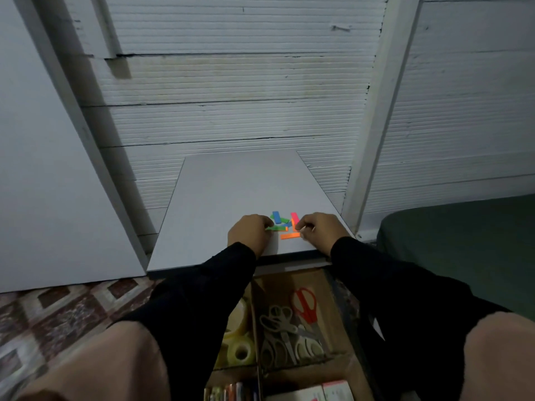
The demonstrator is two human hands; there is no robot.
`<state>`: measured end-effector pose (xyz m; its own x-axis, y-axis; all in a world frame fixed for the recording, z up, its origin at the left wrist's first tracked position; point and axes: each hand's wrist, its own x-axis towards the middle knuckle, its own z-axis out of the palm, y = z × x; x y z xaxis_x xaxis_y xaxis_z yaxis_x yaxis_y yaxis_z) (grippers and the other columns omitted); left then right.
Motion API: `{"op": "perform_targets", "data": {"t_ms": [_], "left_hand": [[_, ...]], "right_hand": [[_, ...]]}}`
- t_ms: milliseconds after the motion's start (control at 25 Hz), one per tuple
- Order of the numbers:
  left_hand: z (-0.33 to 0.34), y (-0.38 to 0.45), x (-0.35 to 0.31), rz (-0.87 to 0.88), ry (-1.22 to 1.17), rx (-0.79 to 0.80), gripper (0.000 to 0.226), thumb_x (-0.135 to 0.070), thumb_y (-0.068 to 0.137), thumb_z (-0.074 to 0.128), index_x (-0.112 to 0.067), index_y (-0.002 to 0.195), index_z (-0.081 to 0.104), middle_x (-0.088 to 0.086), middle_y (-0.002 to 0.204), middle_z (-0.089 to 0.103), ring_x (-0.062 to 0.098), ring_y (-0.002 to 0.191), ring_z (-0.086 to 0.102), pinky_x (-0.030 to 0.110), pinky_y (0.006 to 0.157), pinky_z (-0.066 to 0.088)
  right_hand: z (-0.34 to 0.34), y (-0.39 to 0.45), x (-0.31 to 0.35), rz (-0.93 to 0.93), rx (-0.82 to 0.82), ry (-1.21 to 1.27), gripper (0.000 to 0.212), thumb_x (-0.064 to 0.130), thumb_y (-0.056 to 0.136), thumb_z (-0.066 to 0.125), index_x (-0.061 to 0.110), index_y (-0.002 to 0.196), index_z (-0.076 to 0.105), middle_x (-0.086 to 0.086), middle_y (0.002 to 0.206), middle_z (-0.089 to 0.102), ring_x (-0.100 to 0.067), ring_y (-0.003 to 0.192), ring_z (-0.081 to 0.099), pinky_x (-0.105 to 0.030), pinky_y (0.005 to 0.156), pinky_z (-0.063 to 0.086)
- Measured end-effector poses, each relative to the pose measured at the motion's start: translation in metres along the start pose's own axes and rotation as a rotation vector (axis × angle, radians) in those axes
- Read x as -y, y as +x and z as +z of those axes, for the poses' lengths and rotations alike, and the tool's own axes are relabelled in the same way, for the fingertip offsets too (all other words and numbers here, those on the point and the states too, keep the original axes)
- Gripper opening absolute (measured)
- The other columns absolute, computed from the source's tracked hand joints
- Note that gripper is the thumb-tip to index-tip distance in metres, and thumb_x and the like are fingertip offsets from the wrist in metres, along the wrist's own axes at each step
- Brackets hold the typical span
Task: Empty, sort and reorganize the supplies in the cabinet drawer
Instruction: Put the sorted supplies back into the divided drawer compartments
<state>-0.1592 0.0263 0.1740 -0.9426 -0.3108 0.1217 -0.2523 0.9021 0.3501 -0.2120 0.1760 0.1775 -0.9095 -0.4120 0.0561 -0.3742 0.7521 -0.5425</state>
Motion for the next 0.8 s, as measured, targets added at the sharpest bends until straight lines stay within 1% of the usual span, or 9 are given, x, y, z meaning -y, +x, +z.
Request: {"op": "perform_targets", "data": {"t_ms": [80,160,280,400,480,560,680,760,800], "left_hand": [[0.006,0.006,-0.001,0.032,0.069,-0.008,0.033,-0.02,0.097,0.045,-0.027,0.126,0.057,0.001,0.13,0.057,0.02,0.119,0.052,0.03,0.095,0.043],[0.008,0.011,-0.001,0.044,0.084,-0.002,0.032,-0.019,0.096,0.046,-0.025,0.126,0.058,0.003,0.127,0.058,0.022,0.118,0.053,0.031,0.094,0.043],[0.008,0.019,-0.001,0.012,0.013,0.006,0.028,-0.018,0.094,0.052,-0.019,0.119,0.062,0.005,0.122,0.061,0.023,0.113,0.055,0.031,0.093,0.044],[0.005,0.027,-0.001,-0.033,-0.037,0.076,0.025,-0.018,0.09,0.058,-0.016,0.114,0.066,0.006,0.12,0.062,0.022,0.111,0.057,0.03,0.093,0.045],[0.003,0.03,0.001,-0.051,-0.066,0.116,0.025,-0.018,0.087,0.063,-0.014,0.111,0.068,0.007,0.118,0.064,0.023,0.11,0.058,0.029,0.092,0.045],[0.004,0.031,0.003,-0.07,-0.116,0.117,0.025,-0.018,0.085,0.066,-0.011,0.108,0.07,0.008,0.116,0.066,0.023,0.108,0.059,0.028,0.09,0.045],[0.006,0.028,0.006,-0.1,-0.195,0.098,0.024,-0.02,0.082,0.07,-0.011,0.104,0.072,0.007,0.111,0.068,0.021,0.105,0.06,0.024,0.086,0.044],[0.008,0.027,0.014,-0.132,-0.329,0.073,0.025,-0.02,0.078,0.075,-0.008,0.1,0.073,0.005,0.102,0.07,0.019,0.098,0.062,0.021,0.081,0.045],[0.01,0.025,0.018,-0.153,-0.424,0.059,0.024,-0.018,0.078,0.075,-0.006,0.098,0.073,0.006,0.094,0.069,0.018,0.09,0.061,0.021,0.077,0.046]], "right_hand": [[0.005,0.006,-0.001,-0.021,0.045,-0.103,0.028,0.013,0.092,0.056,0.012,0.119,0.064,-0.012,0.122,0.058,-0.026,0.112,0.055,-0.029,0.097,0.04],[0.01,0.01,-0.002,-0.038,0.077,-0.175,0.032,0.015,0.093,0.055,0.015,0.124,0.061,-0.012,0.124,0.056,-0.027,0.115,0.052,-0.029,0.1,0.038],[0.011,0.012,-0.004,-0.058,0.08,-0.191,0.028,0.013,0.092,0.057,0.013,0.119,0.064,-0.013,0.123,0.056,-0.027,0.114,0.053,-0.027,0.099,0.038],[0.009,0.013,-0.004,-0.064,0.075,-0.171,0.02,0.009,0.088,0.06,0.01,0.107,0.068,-0.013,0.119,0.055,-0.026,0.112,0.054,-0.028,0.096,0.04],[0.008,0.014,-0.003,-0.079,0.073,-0.179,0.016,0.007,0.088,0.059,0.009,0.101,0.069,-0.013,0.116,0.055,-0.026,0.108,0.054,-0.028,0.094,0.041],[0.006,0.014,-0.004,-0.103,0.081,-0.218,0.016,0.009,0.088,0.06,0.009,0.101,0.068,-0.012,0.114,0.054,-0.026,0.107,0.054,-0.026,0.09,0.04],[0.006,0.015,-0.002,-0.136,0.102,-0.254,0.026,0.008,0.087,0.062,0.01,0.112,0.065,-0.012,0.116,0.053,-0.026,0.11,0.052,-0.027,0.09,0.038],[0.007,0.016,-0.001,-0.132,0.107,-0.273,0.027,0.009,0.088,0.061,0.012,0.114,0.065,-0.012,0.116,0.053,-0.026,0.11,0.051,-0.027,0.091,0.038],[0.007,0.016,0.0,-0.125,0.11,-0.277,0.025,0.009,0.087,0.062,0.011,0.111,0.066,-0.012,0.116,0.053,-0.026,0.11,0.052,-0.026,0.09,0.038]]}}
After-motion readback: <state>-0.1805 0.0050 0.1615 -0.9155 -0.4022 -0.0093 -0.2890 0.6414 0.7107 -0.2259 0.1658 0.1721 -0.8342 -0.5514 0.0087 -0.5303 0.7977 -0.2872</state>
